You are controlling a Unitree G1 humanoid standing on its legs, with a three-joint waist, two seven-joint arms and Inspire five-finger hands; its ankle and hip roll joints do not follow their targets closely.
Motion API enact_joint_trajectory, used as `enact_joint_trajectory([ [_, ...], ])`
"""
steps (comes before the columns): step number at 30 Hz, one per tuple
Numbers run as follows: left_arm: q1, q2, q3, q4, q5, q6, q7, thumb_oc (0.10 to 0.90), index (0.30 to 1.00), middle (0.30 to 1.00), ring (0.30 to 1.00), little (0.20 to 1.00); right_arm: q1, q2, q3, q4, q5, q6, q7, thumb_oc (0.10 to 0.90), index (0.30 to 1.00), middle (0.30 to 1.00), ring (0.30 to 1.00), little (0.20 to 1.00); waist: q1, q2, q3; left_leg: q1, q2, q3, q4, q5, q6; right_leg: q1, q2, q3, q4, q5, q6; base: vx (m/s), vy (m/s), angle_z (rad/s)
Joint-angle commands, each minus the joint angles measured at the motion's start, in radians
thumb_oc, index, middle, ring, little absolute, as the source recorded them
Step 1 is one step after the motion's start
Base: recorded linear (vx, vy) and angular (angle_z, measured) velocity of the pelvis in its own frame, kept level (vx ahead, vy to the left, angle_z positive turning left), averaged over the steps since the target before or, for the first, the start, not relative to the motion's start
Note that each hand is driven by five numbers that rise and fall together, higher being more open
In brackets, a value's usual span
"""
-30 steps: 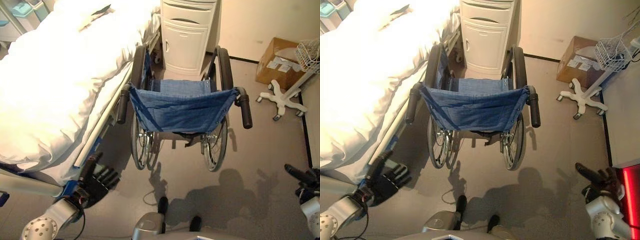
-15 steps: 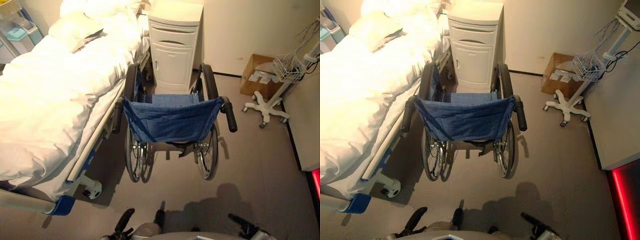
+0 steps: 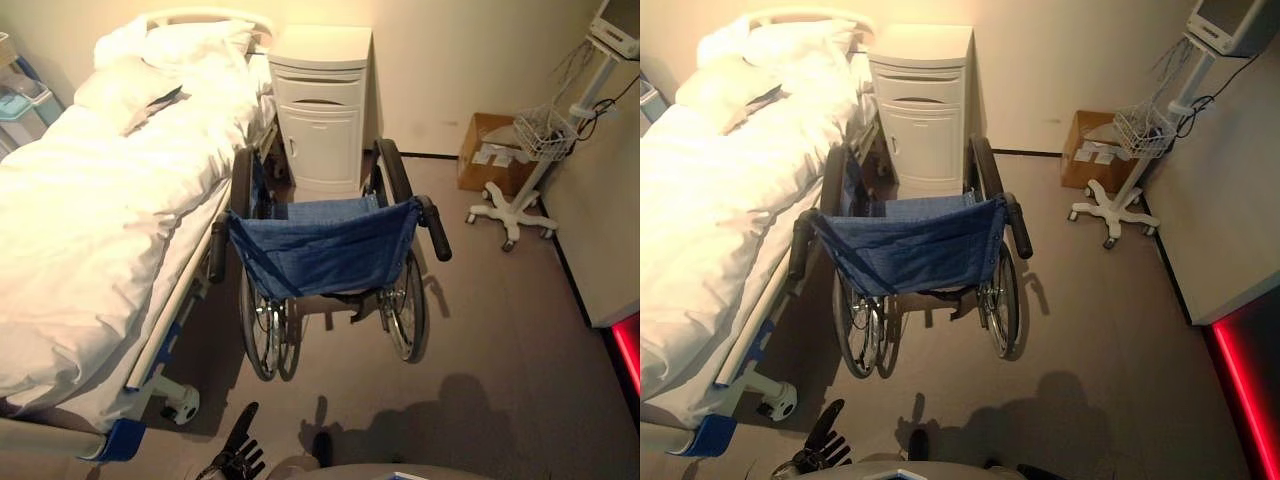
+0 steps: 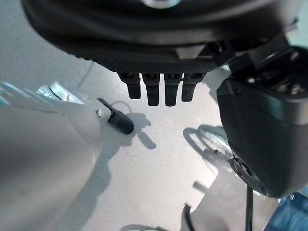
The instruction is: Push the wheelchair next to the bed
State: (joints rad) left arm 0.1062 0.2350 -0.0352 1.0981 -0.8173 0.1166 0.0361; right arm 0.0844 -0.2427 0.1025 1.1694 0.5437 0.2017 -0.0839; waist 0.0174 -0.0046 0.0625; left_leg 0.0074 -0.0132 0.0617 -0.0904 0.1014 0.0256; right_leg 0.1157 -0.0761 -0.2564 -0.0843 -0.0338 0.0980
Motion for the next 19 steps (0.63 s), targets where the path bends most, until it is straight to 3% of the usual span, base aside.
enact_joint_trajectory([
  [1,-0.054,-0.023,-0.026,0.064,0.042,-0.028,-0.018,0.800,0.900,0.900,0.900,0.900,-0.027,-0.007,0.094,-0.015,-0.106,-0.054,0.048,0.800,0.900,0.900,0.900,0.900,0.015,0.012,-0.007,0.020,0.008,0.020,0.018,-0.066,-0.063,-0.071,-0.009,-0.012,0.037,0.063,0.007,-0.03,0.030,0.00],
  [10,-0.071,-0.042,-0.042,0.148,0.041,0.046,-0.058,0.800,0.900,0.900,0.900,0.900,-0.040,0.016,0.085,0.058,-0.060,0.035,0.129,0.800,0.900,0.900,0.900,0.900,0.012,0.011,-0.020,0.031,0.006,0.024,0.014,-0.074,-0.056,-0.063,-0.012,-0.014,0.036,0.060,0.007,0.00,0.000,0.00],
  [19,-0.070,-0.055,-0.041,0.171,0.029,0.058,-0.091,0.800,0.900,0.900,0.900,0.900,-0.046,0.029,0.066,0.113,-0.058,0.036,0.127,0.800,0.900,0.900,0.900,0.900,0.016,0.015,-0.027,0.037,0.005,0.025,0.009,-0.078,-0.054,-0.059,-0.017,-0.017,0.030,0.064,0.009,0.00,0.000,0.00],
])
